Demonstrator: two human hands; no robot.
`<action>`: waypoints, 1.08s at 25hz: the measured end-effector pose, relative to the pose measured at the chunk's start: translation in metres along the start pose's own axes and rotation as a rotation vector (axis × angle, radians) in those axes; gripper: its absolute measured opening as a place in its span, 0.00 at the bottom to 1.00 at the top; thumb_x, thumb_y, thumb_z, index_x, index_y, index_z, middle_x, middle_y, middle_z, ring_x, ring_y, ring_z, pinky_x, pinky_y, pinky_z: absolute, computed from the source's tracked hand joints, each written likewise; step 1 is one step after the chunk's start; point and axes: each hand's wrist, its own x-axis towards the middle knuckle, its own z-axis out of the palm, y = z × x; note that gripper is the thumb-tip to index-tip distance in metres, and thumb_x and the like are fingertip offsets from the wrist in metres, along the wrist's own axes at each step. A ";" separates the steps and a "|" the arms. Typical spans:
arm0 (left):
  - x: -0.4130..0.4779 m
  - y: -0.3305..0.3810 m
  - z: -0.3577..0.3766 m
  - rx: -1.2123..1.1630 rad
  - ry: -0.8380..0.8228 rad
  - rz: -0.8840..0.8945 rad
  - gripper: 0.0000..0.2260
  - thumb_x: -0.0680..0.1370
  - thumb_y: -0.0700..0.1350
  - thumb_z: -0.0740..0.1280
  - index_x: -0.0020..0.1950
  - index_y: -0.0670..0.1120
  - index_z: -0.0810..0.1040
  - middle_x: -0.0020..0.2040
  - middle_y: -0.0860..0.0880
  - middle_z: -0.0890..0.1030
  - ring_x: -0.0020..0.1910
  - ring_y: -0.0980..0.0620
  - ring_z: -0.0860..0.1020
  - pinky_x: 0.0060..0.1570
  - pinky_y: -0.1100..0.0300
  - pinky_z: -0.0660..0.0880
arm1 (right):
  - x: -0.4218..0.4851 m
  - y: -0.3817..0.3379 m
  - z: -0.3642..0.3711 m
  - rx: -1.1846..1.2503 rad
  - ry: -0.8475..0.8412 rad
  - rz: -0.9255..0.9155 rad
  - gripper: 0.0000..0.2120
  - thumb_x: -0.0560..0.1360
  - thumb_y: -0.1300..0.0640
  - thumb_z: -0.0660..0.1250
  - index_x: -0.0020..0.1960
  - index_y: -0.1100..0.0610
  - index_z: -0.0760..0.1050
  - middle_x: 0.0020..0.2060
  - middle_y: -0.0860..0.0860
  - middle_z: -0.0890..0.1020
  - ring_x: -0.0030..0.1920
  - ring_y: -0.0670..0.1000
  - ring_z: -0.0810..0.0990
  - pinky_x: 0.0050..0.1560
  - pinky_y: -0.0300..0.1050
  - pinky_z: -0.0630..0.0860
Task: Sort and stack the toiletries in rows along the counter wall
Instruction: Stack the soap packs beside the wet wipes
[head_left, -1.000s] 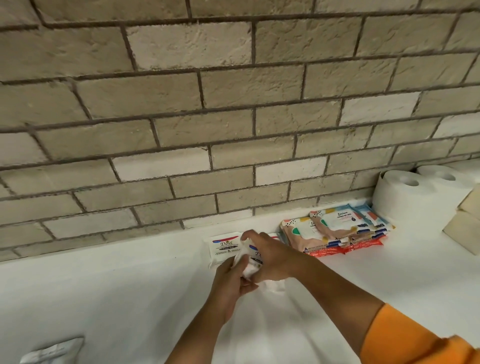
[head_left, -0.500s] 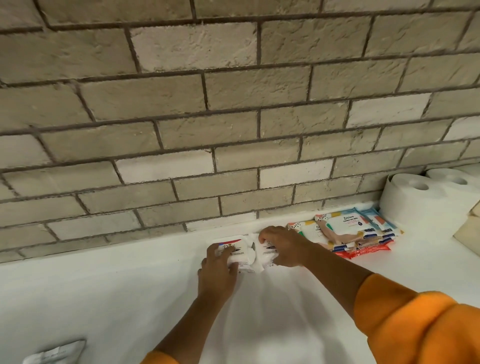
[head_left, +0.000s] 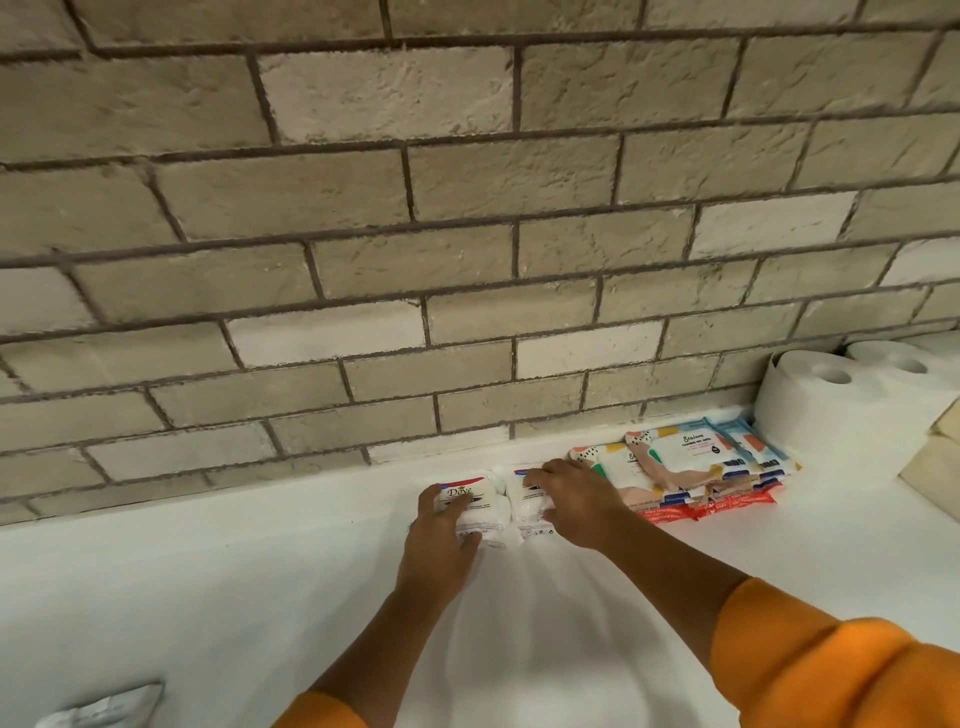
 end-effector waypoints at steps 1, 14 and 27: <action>0.001 0.000 0.001 0.002 -0.001 -0.001 0.23 0.78 0.52 0.70 0.73 0.54 0.72 0.78 0.50 0.61 0.68 0.47 0.75 0.71 0.53 0.71 | -0.001 0.000 0.001 0.007 0.007 0.010 0.27 0.78 0.55 0.70 0.75 0.44 0.68 0.73 0.50 0.72 0.74 0.56 0.68 0.73 0.53 0.68; -0.018 0.013 -0.048 0.259 0.001 0.117 0.23 0.78 0.57 0.66 0.73 0.55 0.71 0.75 0.53 0.67 0.71 0.49 0.69 0.70 0.54 0.70 | -0.045 -0.027 0.006 0.083 0.115 0.141 0.25 0.77 0.47 0.67 0.74 0.44 0.70 0.71 0.50 0.73 0.77 0.59 0.63 0.73 0.58 0.68; -0.146 -0.014 -0.094 -0.235 0.088 -0.100 0.01 0.76 0.53 0.70 0.46 0.61 0.80 0.47 0.62 0.82 0.45 0.61 0.81 0.50 0.62 0.79 | -0.134 -0.127 0.011 0.825 0.049 0.198 0.06 0.74 0.47 0.70 0.51 0.41 0.79 0.44 0.45 0.82 0.38 0.44 0.80 0.39 0.38 0.79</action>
